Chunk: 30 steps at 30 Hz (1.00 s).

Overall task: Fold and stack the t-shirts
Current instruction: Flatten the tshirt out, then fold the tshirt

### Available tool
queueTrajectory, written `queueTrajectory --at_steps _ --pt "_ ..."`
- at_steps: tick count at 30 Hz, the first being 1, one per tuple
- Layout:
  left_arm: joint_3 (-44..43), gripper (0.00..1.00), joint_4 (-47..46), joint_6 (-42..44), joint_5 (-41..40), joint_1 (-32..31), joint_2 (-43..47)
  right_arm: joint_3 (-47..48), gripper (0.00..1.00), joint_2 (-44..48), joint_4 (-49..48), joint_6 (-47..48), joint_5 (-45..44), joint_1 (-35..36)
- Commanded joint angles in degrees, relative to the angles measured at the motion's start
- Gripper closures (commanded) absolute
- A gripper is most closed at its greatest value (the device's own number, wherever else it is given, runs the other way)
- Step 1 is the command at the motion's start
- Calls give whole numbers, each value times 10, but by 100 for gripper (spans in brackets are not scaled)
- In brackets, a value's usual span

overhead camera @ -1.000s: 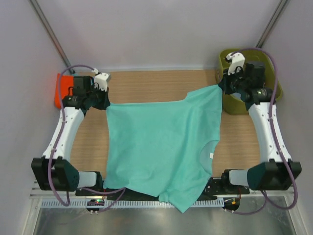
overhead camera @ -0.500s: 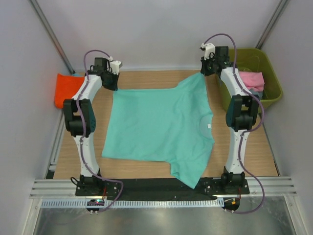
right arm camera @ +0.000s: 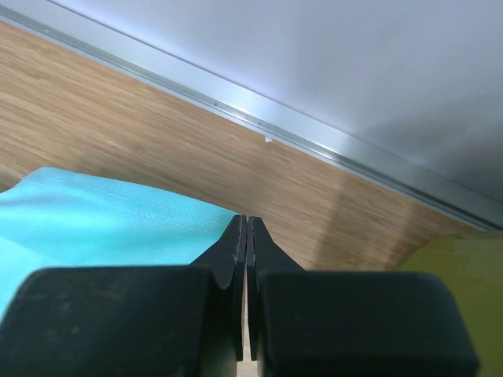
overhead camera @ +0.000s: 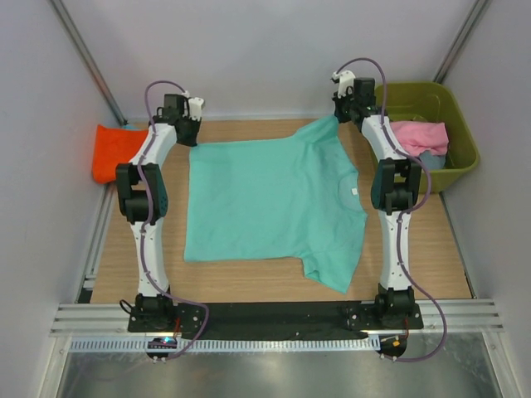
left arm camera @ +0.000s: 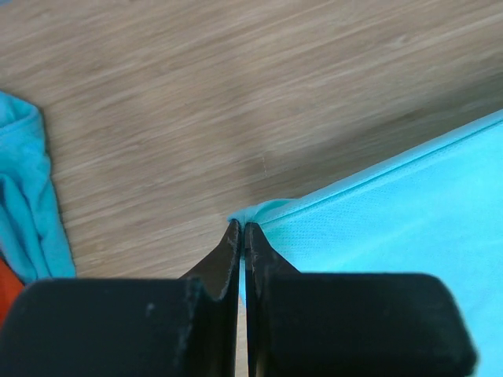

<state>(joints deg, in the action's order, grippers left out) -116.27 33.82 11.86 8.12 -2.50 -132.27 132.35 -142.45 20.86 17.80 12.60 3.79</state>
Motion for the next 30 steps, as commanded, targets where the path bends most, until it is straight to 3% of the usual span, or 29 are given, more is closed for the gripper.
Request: queueTrajectory --at_steps 1,11,19,30 --pt "-39 100 -38 -14 -10 3 7 28 99 24 -41 3 -11 10" --pt "-28 100 27 -19 56 -5 84 -135 99 197 -6 22 0 12" --pt "118 100 25 -11 64 -5 193 -306 99 340 -5 25 8 13" --pt "223 100 26 -14 65 -5 273 -478 99 455 -13 31 18 13"
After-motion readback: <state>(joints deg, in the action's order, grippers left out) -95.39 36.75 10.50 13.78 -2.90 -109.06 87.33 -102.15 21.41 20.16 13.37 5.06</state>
